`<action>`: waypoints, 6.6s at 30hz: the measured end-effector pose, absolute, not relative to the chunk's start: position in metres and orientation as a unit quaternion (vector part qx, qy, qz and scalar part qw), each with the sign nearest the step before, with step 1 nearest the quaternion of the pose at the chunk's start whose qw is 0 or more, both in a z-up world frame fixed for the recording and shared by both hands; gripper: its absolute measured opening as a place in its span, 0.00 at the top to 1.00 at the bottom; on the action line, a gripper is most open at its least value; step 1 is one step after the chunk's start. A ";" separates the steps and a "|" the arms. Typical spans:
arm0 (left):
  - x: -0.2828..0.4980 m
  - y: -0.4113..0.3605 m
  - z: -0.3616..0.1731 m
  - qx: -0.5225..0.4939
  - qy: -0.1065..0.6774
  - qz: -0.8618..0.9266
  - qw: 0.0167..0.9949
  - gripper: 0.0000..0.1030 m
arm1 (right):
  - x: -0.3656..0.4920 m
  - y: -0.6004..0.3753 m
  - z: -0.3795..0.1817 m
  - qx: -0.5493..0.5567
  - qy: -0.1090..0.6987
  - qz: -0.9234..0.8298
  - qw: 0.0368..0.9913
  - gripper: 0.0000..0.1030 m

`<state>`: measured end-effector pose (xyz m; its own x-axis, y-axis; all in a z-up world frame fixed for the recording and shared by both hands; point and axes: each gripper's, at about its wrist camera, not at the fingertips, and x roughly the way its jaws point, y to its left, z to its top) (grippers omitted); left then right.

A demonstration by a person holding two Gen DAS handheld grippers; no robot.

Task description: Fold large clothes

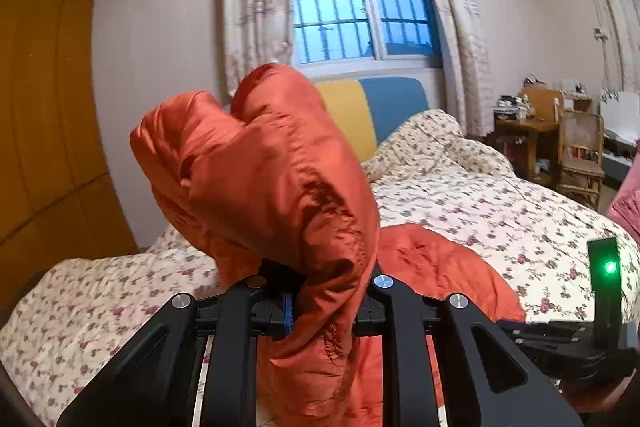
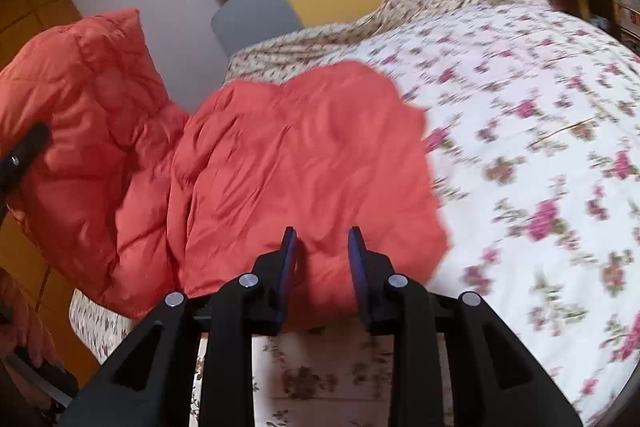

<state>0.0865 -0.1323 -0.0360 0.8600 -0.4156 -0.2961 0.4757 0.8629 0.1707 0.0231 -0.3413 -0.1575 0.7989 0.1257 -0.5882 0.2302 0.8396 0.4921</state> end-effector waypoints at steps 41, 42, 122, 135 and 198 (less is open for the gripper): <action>0.033 -0.170 -0.122 0.142 0.157 -0.399 0.892 0.48 | 0.006 -0.386 -0.141 0.300 0.348 -0.006 0.888 0.91; 0.035 -0.163 -0.118 0.130 0.152 -0.388 0.900 0.48 | 0.006 -0.388 -0.151 0.315 0.350 -0.002 0.882 0.91; 0.327 -0.267 -0.105 0.124 0.374 -0.131 0.910 0.13 | 0.233 -0.418 -0.129 0.155 0.376 -0.040 0.913 0.69; 0.349 -0.269 -0.147 0.114 0.372 -0.114 0.914 0.07 | 0.267 -0.433 -0.172 0.168 0.388 -0.044 0.905 0.69; 0.145 -0.146 -0.141 0.019 0.351 -0.266 0.898 0.03 | 0.082 -0.391 -0.137 0.224 0.352 -0.077 0.905 0.20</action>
